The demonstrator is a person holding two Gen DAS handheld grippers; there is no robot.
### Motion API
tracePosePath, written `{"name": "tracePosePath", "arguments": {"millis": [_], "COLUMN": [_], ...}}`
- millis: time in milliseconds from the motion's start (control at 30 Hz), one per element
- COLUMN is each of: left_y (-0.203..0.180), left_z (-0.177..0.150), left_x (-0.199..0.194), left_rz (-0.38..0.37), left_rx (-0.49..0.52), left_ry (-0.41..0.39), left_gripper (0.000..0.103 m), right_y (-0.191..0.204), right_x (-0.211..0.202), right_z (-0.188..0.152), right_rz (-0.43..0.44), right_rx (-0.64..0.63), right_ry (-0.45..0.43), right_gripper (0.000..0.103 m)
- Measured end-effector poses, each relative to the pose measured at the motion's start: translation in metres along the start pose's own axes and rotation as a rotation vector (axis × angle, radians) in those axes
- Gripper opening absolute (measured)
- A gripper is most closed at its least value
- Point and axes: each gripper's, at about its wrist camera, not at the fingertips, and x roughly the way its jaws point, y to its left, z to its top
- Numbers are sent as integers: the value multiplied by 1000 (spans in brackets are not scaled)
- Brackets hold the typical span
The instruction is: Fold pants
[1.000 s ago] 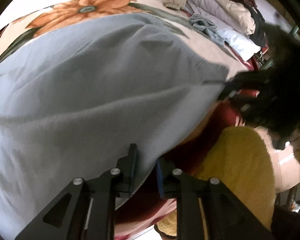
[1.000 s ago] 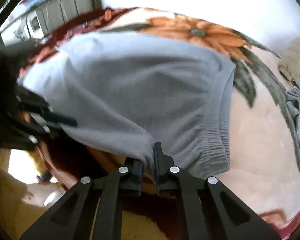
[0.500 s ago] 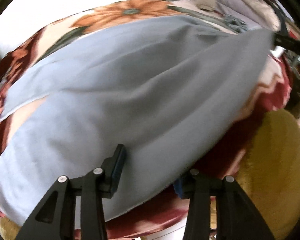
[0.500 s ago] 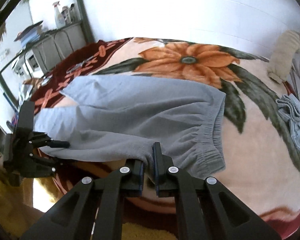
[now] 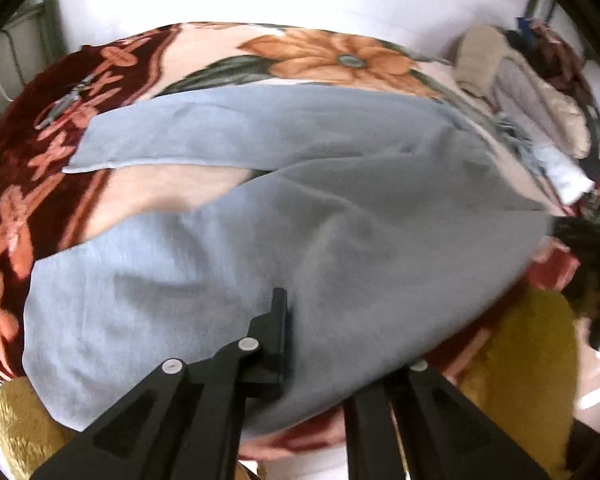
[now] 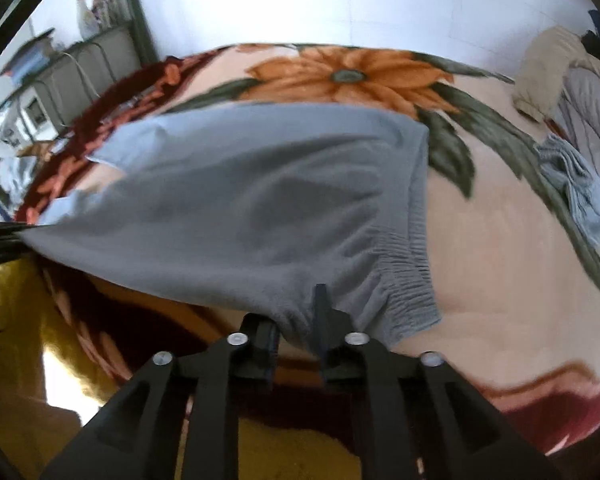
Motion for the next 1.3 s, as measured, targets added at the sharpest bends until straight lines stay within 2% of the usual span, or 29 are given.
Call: {"name": "tracePosePath", "arguments": {"millis": [67,233,567,767,833,900,967,1133,1267,1300], "left_y": [-12,-35,-29,-26,-26,-24,-22,-19,-18,-17], "left_z": [-6,-21,-15,-10,-7,-2,3,11,12,12], "left_x": [-6,-8,-9,-21,-27,-32,-37,-42,-41,-40], "left_rz": [-32,-58,-71,-74,-75,-86,-87,-85,-72,-70], "left_rx": [48,127,72,50,44,28,13,-7,-8,-10], "left_ry": [25,66,53,18,2,-12,-27,-42,-40,-40], "left_gripper": [6,6,6,5,5,5,5,5,5,5], "right_y": [-4,-14,-7,-5,-3,-1,-3,-9,-3,-2], "right_x": [6,14,16,18,16,16,18,19,17,16], "right_z": [-6,-17,-32,-36,-39,-42,-44,-41,-34,-33], "right_rz": [-51,-60,-93,-115,-136,-190,-242,-245,-244,-230], "right_rx": [6,15,-79,-124,-157,-182,-200,-197,-243,-253], "right_ry": [11,21,6,-6,-19,-23,-27,-57,-102,-103], "right_gripper": [33,33,33,33,37,49,51,51,51,42]}}
